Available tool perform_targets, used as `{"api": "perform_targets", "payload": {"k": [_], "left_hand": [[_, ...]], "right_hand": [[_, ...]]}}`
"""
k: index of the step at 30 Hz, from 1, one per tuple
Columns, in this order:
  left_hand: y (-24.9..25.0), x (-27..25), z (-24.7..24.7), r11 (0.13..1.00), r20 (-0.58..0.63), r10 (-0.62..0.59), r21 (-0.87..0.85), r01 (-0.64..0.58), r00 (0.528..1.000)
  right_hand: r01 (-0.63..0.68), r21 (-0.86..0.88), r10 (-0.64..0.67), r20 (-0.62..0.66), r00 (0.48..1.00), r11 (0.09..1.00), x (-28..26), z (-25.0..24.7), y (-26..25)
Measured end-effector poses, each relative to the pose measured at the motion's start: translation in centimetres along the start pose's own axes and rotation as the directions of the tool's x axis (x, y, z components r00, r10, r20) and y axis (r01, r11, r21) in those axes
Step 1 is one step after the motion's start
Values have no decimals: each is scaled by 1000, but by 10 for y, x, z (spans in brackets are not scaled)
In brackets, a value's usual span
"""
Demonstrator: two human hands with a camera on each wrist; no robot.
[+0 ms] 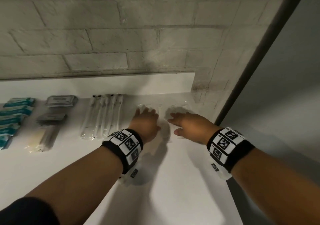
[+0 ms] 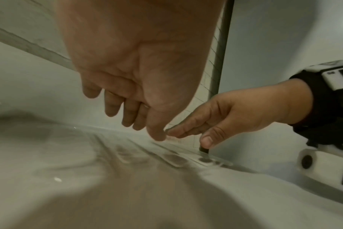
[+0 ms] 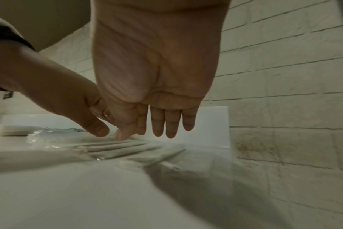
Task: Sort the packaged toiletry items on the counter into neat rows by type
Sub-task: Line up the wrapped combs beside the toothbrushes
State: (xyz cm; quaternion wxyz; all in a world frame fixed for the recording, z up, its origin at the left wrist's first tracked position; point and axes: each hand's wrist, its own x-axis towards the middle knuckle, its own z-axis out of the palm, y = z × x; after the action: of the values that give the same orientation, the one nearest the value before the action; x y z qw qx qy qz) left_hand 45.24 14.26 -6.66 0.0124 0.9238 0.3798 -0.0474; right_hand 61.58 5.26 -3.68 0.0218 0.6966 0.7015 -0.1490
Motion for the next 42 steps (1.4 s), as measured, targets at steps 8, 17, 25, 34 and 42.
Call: {"api": "perform_targets", "payload": {"k": [8,17,25,34,42], "left_hand": [[-6,-11,0,999,147,-16,34,11,989],[-7,-14,3,999,120,11,49,-17,993],[-18,-20,0,997,99,-32,-65,38,995],[-23,-37,8,989,150,-111,-85,124,982],[-22,-36,12,978,152,-130,-145,152,980]], "right_hand": [[3,-129,7,84,996,992,22,9,-32],[-17,-146,34,113,993,989,22,12,-33],[65,-213,-47,86,995,975,19,13,-38],[129,-233,-84,192,978,964,31,24,-57],[167,-281,-123,167,978,945,26,24,-55]]}}
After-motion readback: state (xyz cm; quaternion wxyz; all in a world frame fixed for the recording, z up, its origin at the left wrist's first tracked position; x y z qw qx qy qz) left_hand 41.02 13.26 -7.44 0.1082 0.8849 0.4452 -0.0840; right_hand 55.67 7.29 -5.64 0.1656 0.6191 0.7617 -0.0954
